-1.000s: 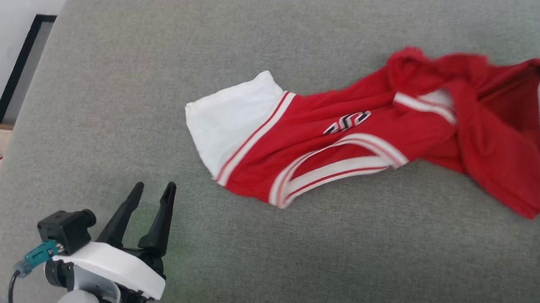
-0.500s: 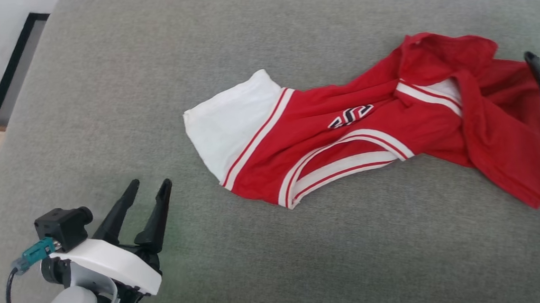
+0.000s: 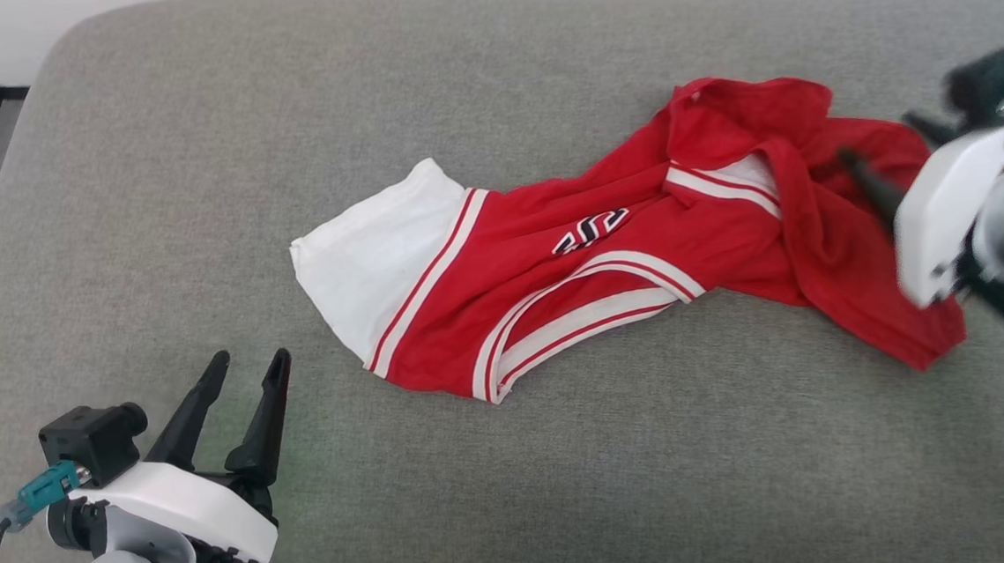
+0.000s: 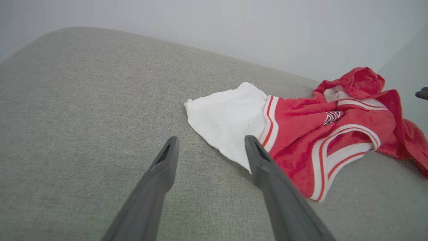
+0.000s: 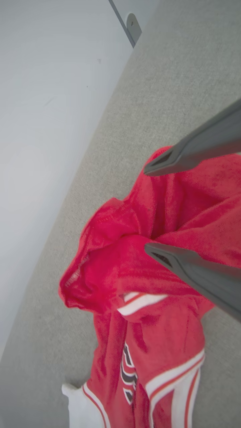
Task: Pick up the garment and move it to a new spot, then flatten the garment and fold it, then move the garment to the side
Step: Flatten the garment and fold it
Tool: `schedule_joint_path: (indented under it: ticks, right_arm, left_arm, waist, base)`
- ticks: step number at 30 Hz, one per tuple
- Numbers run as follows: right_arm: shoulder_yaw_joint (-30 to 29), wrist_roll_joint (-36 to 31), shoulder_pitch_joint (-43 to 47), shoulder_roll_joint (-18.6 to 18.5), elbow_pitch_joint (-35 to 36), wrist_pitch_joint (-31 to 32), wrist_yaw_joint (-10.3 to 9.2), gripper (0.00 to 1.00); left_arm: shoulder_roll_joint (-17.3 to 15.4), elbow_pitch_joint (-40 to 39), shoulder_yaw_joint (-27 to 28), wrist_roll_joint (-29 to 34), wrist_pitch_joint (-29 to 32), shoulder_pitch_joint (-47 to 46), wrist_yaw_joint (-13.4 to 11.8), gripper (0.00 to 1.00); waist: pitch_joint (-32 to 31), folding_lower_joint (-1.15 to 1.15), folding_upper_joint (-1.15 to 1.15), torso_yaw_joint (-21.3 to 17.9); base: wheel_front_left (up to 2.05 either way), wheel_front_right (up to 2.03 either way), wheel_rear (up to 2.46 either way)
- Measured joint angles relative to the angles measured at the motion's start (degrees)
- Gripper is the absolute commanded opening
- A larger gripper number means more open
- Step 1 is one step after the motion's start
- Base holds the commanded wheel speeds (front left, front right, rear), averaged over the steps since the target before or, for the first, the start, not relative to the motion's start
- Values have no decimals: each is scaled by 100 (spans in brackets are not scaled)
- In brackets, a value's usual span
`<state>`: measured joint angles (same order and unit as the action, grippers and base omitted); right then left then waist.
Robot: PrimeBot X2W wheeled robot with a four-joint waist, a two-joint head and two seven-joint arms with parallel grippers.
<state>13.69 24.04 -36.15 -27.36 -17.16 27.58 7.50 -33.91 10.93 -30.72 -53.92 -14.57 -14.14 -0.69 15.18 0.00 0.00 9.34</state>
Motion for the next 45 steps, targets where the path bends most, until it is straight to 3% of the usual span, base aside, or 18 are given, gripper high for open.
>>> schedule_joint_path:
  ticks: [10,18,19,20,21,35,45]
  right_arm:
    - [188,178,1017,179,1291,906,0,100]
    - [232,-172,1350,15,1311,1382,0,100]
    - [244,-244,1350,15,1239,1383,0,49]
    - [255,-292,1339,26,1171,1379,0,10]
    - [204,-300,1294,120,1054,1329,0,0]
    - [-659,-394,611,120,953,1133,0,0]
    - [-1184,-842,-240,-34,-595,722,1,0]
  left_arm:
    - [-16,-85,9,-5,-2,102,-51,100]
    - [2,-147,-8,-8,-3,133,-53,100]
    - [12,-146,-9,-8,-2,128,-48,100]
    - [19,-143,-8,-8,-3,118,-40,100]
    - [31,-134,-4,-8,-7,102,-34,100]
    - [136,-74,-37,1,-13,90,26,100]
    - [240,27,-143,53,-9,-71,147,100]
  waist:
    - [-176,0,0,-98]
    - [-115,0,0,14]
    - [-95,0,0,34]
    - [-75,0,0,52]
    - [-42,0,0,81]
    - [27,0,0,248]
    - [182,0,0,494]
  base:
    - [0,0,0]
    - [0,0,0]
    - [0,0,0]
    - [0,0,0]
    - [0,0,0]
    - [0,0,0]
    - [0,0,0]
